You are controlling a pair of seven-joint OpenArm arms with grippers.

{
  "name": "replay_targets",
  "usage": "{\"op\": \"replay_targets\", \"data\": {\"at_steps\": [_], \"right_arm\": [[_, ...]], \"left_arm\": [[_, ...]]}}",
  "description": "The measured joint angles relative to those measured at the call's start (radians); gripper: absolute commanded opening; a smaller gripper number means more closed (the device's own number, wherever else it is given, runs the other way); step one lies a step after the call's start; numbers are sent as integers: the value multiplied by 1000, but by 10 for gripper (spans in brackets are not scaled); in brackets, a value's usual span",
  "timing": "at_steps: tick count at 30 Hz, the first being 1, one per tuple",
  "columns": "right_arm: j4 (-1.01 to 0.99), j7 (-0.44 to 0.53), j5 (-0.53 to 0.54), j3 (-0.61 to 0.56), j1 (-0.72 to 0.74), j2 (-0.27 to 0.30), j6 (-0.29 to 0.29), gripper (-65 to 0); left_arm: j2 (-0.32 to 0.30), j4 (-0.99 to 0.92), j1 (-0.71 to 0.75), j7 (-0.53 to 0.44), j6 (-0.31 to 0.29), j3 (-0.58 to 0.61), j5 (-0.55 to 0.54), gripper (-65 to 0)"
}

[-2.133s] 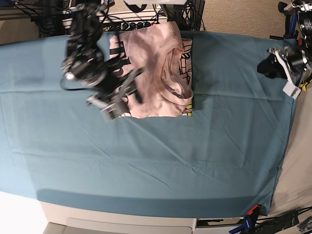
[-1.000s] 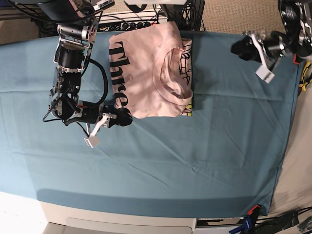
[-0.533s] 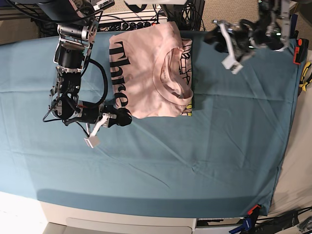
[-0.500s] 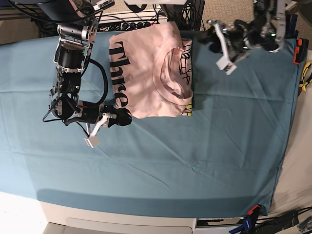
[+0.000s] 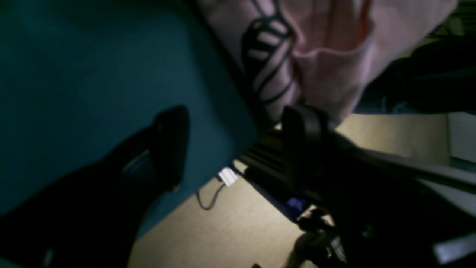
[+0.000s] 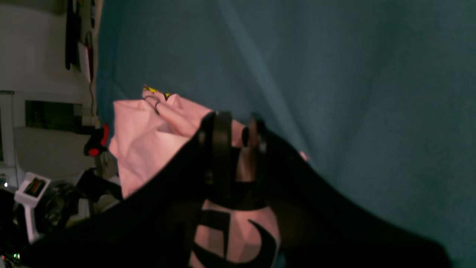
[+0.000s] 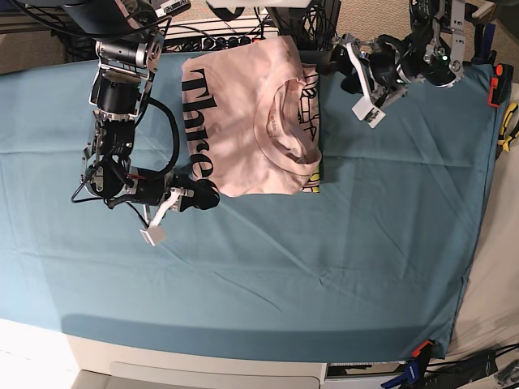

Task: Fold the T-shirt properly
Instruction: 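Grasp the folded shirt's corner with the left gripper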

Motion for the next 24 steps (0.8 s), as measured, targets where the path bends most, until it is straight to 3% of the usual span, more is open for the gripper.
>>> {"op": "replay_targets", "data": {"at_steps": [15,24], "right_arm": [[0,0,0,0,0,0,8,-561],[0,0,0,0,0,0,8,-561]], "left_arm": [[48,17,2,-11,6,7,-34,-250],[80,17,-27,-35,24,194,65,-250]]}}
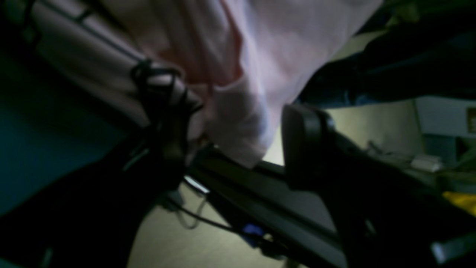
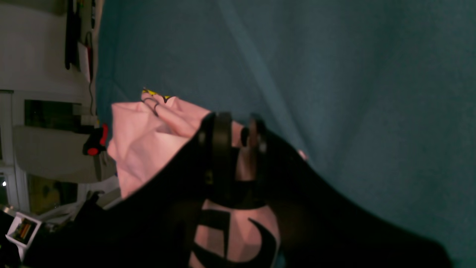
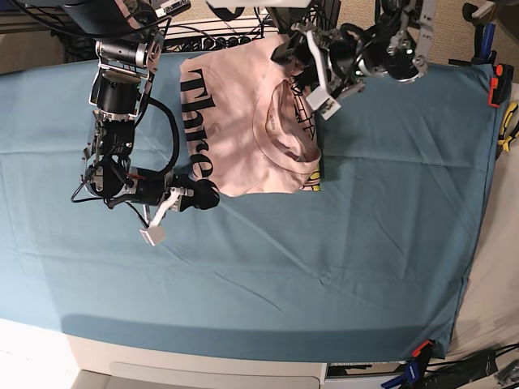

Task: Fold the T-shirt properly
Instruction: 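Grasp the folded shirt's corner with the left gripper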

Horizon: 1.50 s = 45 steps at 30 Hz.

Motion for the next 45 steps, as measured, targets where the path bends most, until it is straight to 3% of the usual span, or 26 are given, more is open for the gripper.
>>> {"op": "replay_targets", "data": {"at_steps": [11,20,23,28,29,31,35,41,45], "right_arm": [[0,0,0,0,0,0,0,-561],[0,0,0,0,0,0,0,-561],[0,0,0,0,0,0,0,-561],[0,0,0,0,0,0,0,-562],[0,0,0,0,0,0,0,-581],[0,0,0,0,0,0,16,-650],[0,0,0,0,0,0,51,-650],[0,0,0,0,0,4,52,-650],[0,0,0,0,0,36,52,-650]], "left_arm": [[-3,0,-24,-13,40,1,151,-250],[-6,2,-18,-10,48,1,159,-251],[-6,2,-18,-10,48,1,160,-333],[-6,2,-16,-26,85,1,168,-624],[-5,2,-16,-27,85,1,176,-650],[-5,2,-16,-28,85,1,175,-650],[-5,2,-16,-28,85,1,184,-650],[-6,39,-19,-24,85,1,257,-650],[-8,54,-23,-29,85,1,272,-650]]}}
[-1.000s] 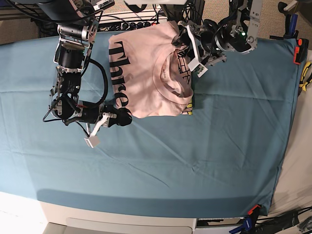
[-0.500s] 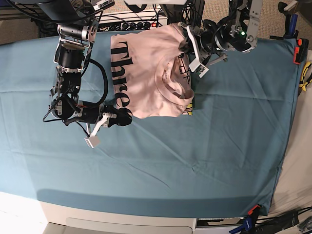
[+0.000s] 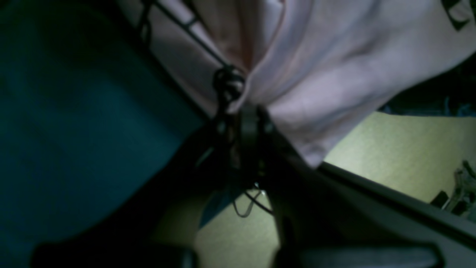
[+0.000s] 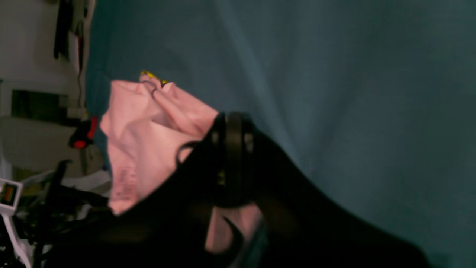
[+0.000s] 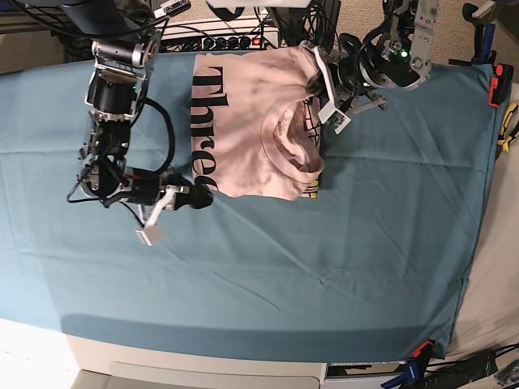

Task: Fold the T-shirt properly
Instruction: 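Grasp the folded shirt's corner with the left gripper, then grasp the opposite edge with the right gripper and lift the stack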

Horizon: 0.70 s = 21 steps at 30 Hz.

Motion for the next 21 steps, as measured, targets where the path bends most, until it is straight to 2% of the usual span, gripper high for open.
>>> {"op": "replay_targets", "data": {"at_steps": [2,5,13,21], "right_arm": [[0,0,1,1,-1,14,0,-650],[0,3,87,2,-18,25,0,-650],[1,12,180,2,-104,29,1,-650],[101,0,176,2,-149,33,25,-650]], "left_arm": [[0,0,-11,1,0,0,0,-650],[0,0,-39,-5,0,0,15,-650],[0,0,-79,-27,0,0,37,-650],[-22,0,-93,-33,0,0,48,-650]]}}
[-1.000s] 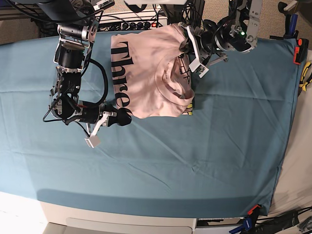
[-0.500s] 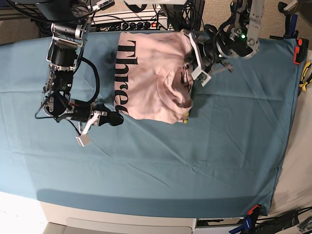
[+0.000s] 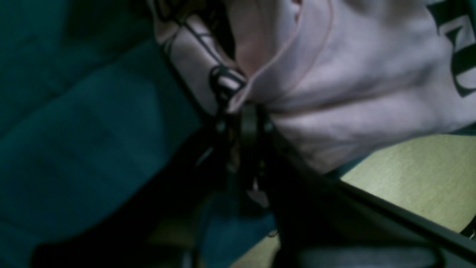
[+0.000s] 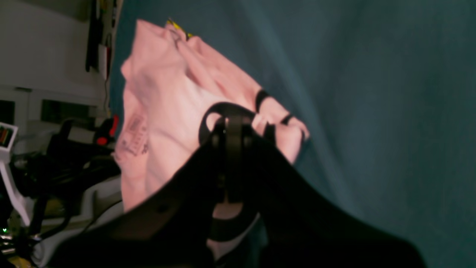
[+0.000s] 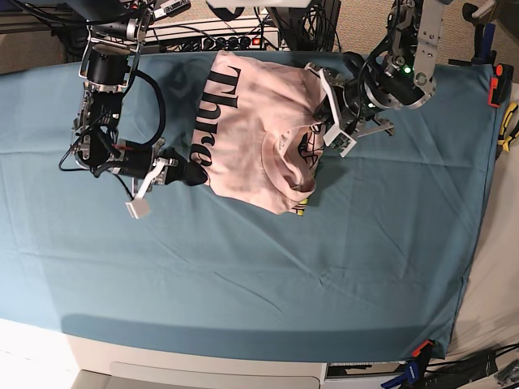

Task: Fold the T-shirt properly
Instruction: 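Grasp the opposite edge with the right gripper and lift the stack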

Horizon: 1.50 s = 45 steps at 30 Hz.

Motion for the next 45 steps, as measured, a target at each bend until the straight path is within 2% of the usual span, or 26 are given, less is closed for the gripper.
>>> {"op": "replay_targets", "data": {"at_steps": [8,13,21,25,36,45], "right_arm": [[21,0,-4,0,-3,0,1,-650],[21,3,-53,0,-15,0,1,-650],[22,17,-42,0,-56,0,2,-650],[33,27,-31,0,-81,1,2,-650],[296,8,-49,-1,-265,0,-3,-650],[414,3,-53,-1,-369,-10,-2,-650]], "left_arm": [[-20,0,-6,-1,-1,0,-2,-650],[-45,-16,-44,-14,0,0,-3,-650],[-58,-33,-79,-19,0,0,-5,-650],[-72,-53,-107,-23,-4,1,-51,-650],[-103,-188,-268,-26,-5,5,-88,-650],[-108,-237,-352,-23,-5,6,-106,-650]]}}
